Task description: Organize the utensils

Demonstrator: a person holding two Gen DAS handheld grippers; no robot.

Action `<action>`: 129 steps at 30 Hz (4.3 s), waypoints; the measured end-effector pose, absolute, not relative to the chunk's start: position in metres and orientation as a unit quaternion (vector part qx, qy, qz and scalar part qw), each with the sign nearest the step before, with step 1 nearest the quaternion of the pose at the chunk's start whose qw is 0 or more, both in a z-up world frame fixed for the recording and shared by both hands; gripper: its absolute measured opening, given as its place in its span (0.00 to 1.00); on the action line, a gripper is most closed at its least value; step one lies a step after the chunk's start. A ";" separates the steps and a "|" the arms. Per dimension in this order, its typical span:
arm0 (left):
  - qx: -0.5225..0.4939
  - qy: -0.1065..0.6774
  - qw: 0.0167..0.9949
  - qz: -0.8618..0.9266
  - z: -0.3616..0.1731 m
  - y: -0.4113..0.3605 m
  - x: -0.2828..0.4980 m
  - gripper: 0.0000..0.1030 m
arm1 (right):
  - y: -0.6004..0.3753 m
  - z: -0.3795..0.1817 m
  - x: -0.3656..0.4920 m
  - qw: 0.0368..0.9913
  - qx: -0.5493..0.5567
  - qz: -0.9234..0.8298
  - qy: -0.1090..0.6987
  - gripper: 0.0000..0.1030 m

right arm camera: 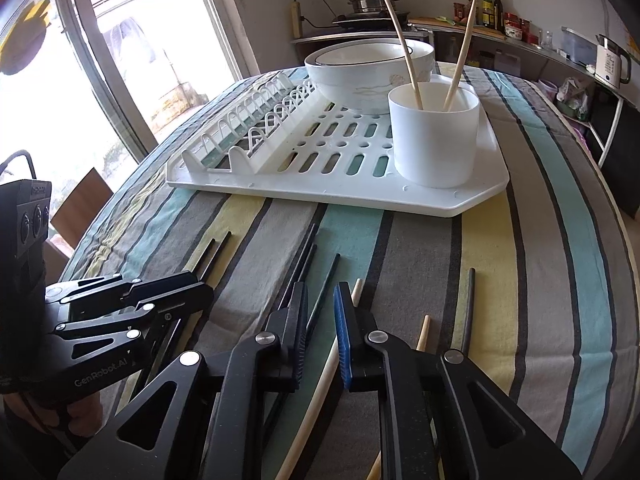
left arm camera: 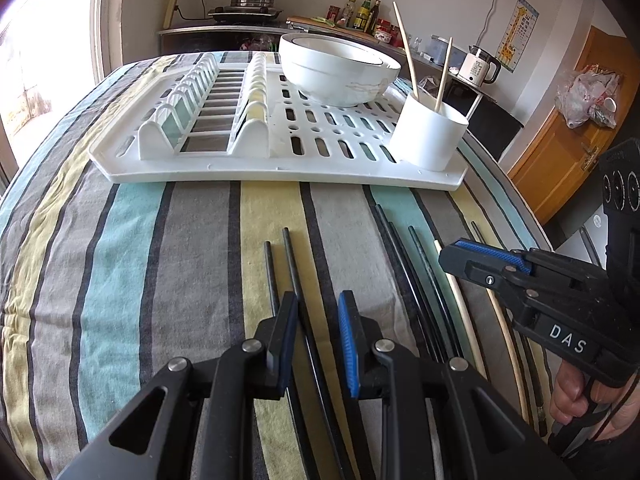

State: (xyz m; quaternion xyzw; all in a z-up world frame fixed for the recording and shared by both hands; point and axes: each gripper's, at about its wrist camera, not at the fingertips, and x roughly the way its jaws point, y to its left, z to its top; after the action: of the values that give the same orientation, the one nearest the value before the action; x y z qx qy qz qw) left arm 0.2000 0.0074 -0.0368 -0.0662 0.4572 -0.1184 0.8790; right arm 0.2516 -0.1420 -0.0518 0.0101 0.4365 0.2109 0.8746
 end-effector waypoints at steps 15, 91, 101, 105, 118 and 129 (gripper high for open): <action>-0.028 0.459 0.883 -0.097 -0.036 -0.003 0.212 0.21 | -0.125 -0.061 0.273 0.867 -0.026 0.178 0.465 0.06; -0.024 0.295 0.937 -0.184 0.155 -0.018 0.194 0.04 | -0.196 0.146 0.191 0.960 0.018 0.188 0.208 0.00; -0.020 0.302 0.934 -0.190 0.156 -0.031 0.215 0.04 | -0.213 0.122 0.224 0.955 0.031 0.170 0.241 0.00; -0.022 0.305 0.933 -0.191 0.154 -0.031 0.217 0.04 | -0.222 0.086 0.251 0.938 0.038 0.170 0.301 0.01; -0.018 0.296 0.932 -0.209 0.159 -0.033 0.218 0.04 | -0.260 -0.033 0.336 0.872 0.093 0.078 0.474 0.17; -0.017 0.297 0.929 -0.220 0.156 -0.035 0.227 0.04 | -0.251 -0.052 0.363 0.863 0.046 0.030 0.503 0.09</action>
State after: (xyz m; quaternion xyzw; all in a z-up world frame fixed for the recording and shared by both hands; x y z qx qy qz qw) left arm 0.2271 -0.0351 0.1557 -0.0171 0.2972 -0.2202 0.9289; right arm 0.3635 -0.2514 -0.0516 0.0464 0.5027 0.0304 0.8627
